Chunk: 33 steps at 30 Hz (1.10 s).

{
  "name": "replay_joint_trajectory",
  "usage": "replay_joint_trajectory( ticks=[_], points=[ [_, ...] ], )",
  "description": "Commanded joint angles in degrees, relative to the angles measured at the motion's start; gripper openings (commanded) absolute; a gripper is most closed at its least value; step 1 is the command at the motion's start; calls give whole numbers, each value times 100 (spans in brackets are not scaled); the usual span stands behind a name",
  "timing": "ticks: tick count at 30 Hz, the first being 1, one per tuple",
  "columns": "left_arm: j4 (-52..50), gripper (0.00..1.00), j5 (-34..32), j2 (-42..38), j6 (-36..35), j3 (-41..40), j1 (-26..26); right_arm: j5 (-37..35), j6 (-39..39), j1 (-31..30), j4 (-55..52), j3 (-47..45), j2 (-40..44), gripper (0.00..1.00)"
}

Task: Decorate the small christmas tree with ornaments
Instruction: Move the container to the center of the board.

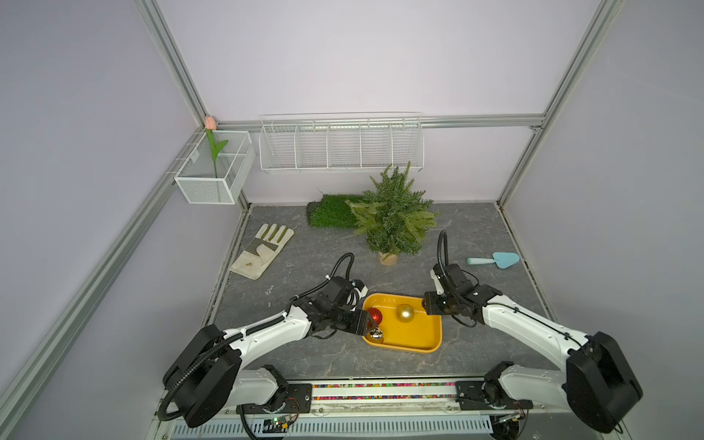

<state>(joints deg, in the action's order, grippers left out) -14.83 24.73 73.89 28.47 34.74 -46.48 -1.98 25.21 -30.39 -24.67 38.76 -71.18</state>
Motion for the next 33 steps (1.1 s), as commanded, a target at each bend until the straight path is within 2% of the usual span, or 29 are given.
replay_joint_trajectory(
  ticks=[1,4,9,11,12,14,17,22,27,30,33],
  points=[
    [216,58,40,-94,472,-107,-144,302,-315,99,260,87,-26,55],
    [226,59,-32,-118,593,-89,-248,612,-410,113,566,101,-73,55],
    [398,60,-150,-330,712,-160,-277,501,-551,136,644,255,40,58],
    [389,60,-161,-370,708,-160,-276,423,-602,153,514,407,68,61],
    [277,61,-244,-410,703,-116,-275,303,-607,148,345,528,94,66],
    [-86,63,-614,-569,682,-7,-281,49,-552,151,-33,766,173,77],
    [-656,65,-1450,-926,635,153,-281,-144,-345,99,-465,970,466,80],
    [-924,68,-2554,-1441,493,178,-258,-592,594,-537,-1259,1125,733,78],
    [-922,71,-2960,-1568,152,306,-32,-1165,1657,-1439,-1603,1371,405,75],
    [-842,71,-2971,-1528,89,323,212,-1282,1648,-1878,-1352,1390,-30,76],
    [-767,71,-2981,-1501,-36,304,379,-1236,1320,-2031,-1211,1535,-591,81]
  ],
)
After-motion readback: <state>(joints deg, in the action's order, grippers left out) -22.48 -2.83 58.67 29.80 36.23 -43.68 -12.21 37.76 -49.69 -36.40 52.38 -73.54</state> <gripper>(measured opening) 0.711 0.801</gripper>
